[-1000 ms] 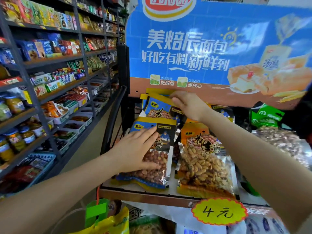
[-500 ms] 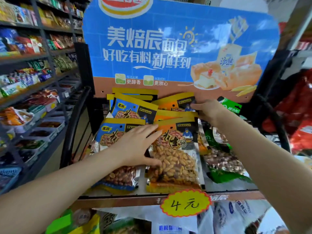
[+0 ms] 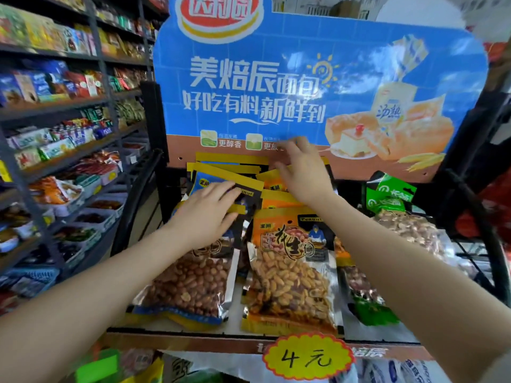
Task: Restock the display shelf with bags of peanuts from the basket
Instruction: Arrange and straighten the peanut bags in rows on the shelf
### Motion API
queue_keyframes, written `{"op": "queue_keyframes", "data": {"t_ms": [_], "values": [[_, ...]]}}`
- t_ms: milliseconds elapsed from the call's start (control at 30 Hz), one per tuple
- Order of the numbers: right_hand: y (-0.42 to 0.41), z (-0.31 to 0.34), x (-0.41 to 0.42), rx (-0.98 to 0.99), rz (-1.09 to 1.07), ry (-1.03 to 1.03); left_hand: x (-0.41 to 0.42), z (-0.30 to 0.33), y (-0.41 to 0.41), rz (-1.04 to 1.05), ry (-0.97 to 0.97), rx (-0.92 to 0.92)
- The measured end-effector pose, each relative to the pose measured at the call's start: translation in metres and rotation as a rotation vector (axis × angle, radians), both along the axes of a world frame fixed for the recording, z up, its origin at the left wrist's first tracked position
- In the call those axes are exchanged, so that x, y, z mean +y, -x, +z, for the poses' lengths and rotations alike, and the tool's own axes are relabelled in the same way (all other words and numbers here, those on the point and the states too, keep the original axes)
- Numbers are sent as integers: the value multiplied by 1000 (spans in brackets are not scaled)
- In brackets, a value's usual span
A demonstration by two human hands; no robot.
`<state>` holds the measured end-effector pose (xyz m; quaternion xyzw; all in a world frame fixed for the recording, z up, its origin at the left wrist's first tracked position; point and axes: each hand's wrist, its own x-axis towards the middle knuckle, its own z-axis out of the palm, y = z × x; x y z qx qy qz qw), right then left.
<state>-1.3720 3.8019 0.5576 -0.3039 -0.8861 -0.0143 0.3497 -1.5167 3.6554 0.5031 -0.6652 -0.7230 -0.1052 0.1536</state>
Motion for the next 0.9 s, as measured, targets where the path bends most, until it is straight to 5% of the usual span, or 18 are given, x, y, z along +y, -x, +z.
{"op": "queue_keyframes", "data": {"t_ms": [133, 233, 400, 567, 900], "values": [[36, -13, -11, -325, 147, 281, -9, 6, 19, 80, -54, 19], [52, -17, -20, -271, 347, 276, -22, 3, 30, 115, -82, 86], [71, -3, -28, -455, 674, 186, -31, 11, 54, 163, -160, 309], [77, 16, -6, -337, 539, 31, -40, 6, 64, 109, -36, 375], [105, 1, -29, -574, 232, -269, -52, -4, 53, -17, 1, 443]]}}
